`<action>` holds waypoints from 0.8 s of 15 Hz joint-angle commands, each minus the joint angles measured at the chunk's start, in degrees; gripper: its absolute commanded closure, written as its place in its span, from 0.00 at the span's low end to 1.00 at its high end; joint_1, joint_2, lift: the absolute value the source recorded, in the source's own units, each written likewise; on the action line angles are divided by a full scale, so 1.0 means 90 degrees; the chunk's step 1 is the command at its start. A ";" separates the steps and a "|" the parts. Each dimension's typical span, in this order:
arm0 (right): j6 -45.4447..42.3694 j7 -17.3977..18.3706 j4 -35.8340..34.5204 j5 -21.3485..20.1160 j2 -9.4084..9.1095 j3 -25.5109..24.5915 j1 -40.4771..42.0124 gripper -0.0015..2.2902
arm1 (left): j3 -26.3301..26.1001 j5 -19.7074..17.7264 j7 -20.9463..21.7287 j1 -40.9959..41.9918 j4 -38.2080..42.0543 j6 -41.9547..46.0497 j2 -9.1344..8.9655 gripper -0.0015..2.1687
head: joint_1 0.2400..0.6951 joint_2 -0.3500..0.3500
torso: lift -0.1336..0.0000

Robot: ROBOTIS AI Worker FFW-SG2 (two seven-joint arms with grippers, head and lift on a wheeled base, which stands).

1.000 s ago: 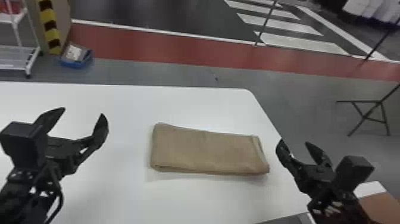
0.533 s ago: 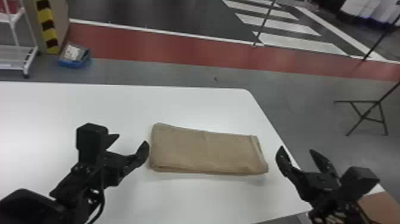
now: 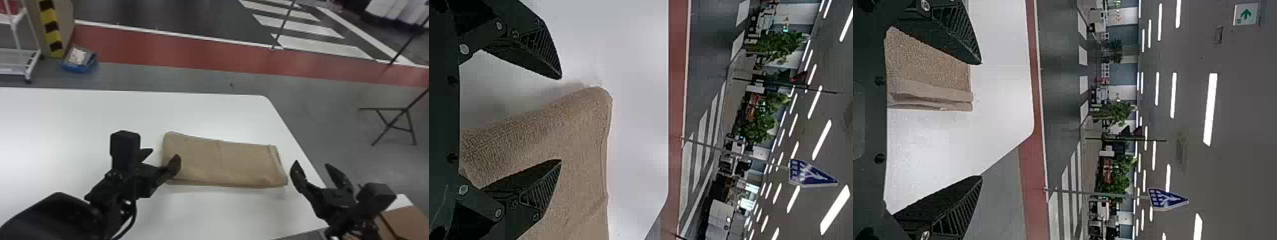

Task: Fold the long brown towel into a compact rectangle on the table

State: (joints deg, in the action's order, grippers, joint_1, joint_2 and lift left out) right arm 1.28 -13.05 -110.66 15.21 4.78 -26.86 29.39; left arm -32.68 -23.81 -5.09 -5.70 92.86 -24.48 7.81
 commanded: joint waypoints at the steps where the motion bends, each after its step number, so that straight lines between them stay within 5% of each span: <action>1: -0.0049 -0.0064 0.0108 0.0029 -0.0004 -0.0023 -0.0004 0.03 | -0.0246 0.0009 -0.0020 -0.0197 -0.0132 -0.0088 -0.0106 0.16 | 1.00 0.00 | 0.08; 12: -0.0146 -0.0122 0.0157 0.0049 -0.0004 -0.0043 0.0016 0.03 | -0.0237 0.0595 -0.0098 -0.0246 -0.0269 -0.0577 -0.0097 0.16 | 1.00 0.00 | 0.08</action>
State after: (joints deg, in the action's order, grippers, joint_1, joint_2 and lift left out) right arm -0.04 -14.15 -109.32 15.63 4.75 -27.30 29.54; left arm -34.81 -18.51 -6.06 -7.90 90.47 -28.99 6.91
